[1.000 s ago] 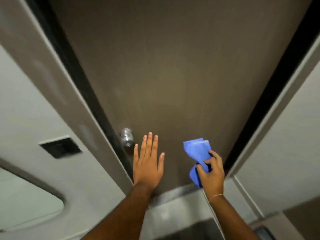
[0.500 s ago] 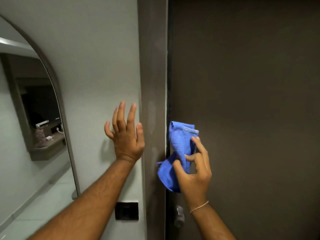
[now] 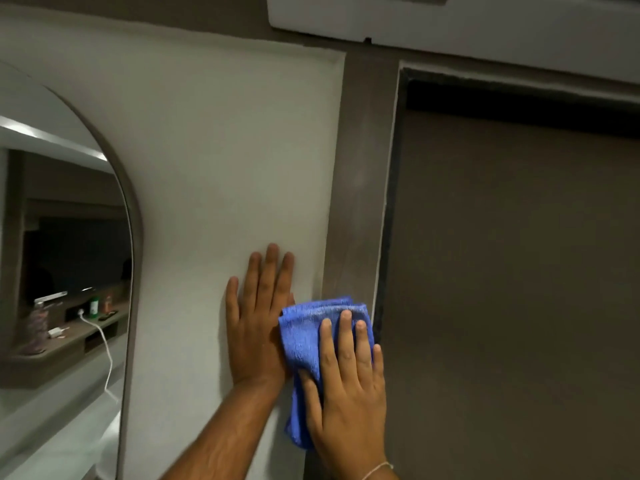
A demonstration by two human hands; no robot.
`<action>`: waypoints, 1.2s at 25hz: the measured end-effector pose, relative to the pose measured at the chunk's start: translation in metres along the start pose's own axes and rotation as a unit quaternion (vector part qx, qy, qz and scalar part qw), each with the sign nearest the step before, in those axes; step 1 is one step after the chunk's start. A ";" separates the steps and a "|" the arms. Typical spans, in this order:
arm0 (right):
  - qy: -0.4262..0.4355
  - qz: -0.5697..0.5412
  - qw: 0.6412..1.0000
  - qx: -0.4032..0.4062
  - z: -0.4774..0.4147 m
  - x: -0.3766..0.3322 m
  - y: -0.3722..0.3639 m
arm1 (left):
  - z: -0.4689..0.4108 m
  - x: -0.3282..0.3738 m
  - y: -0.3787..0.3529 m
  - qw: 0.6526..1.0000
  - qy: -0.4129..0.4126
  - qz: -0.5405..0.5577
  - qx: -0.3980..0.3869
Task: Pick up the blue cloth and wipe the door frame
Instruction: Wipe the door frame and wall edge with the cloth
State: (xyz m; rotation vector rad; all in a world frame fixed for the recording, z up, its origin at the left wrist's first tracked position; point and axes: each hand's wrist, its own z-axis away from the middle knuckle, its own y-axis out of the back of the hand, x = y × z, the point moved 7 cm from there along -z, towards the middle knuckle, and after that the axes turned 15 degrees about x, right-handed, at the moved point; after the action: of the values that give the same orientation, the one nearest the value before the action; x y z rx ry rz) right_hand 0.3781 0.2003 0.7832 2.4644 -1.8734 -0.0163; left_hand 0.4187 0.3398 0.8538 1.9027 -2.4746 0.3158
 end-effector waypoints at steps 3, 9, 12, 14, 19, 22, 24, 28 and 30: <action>0.040 0.031 0.999 0.015 -0.076 0.002 0.000 | 0.000 0.003 -0.001 1.000 -0.003 0.029 0.001; 0.074 0.001 0.996 0.047 -0.272 0.008 0.009 | 0.001 0.001 0.002 0.999 0.005 0.029 0.014; 0.103 0.057 0.990 0.082 -0.341 0.008 0.020 | 0.003 0.001 0.001 0.999 0.009 0.034 0.004; 0.123 0.063 0.987 0.086 -0.357 0.006 0.024 | -0.001 0.002 0.001 0.999 0.009 0.041 0.003; 0.118 0.082 0.989 0.021 -0.332 0.007 0.019 | 0.003 0.002 -0.002 0.999 0.009 0.041 0.004; 0.258 -0.013 0.962 0.083 -0.266 -0.025 0.045 | 0.007 0.001 0.002 0.999 0.011 0.029 0.010; 0.260 0.032 0.959 0.106 -0.220 -0.006 0.041 | 0.004 0.003 0.004 0.999 0.017 0.017 0.022; 0.211 -0.005 0.976 -0.051 -0.074 0.020 0.007 | -0.005 0.002 0.003 0.999 0.016 -0.028 0.012; 0.254 -0.014 0.963 -0.090 0.018 0.017 0.005 | 0.002 0.009 0.006 0.997 0.011 -0.067 0.028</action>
State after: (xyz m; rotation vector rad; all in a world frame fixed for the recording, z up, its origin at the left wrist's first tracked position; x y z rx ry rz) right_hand 0.3769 0.1815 0.7661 2.1097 -1.5407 0.3872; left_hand 0.4107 0.3327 0.8518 2.0630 -2.3329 0.4057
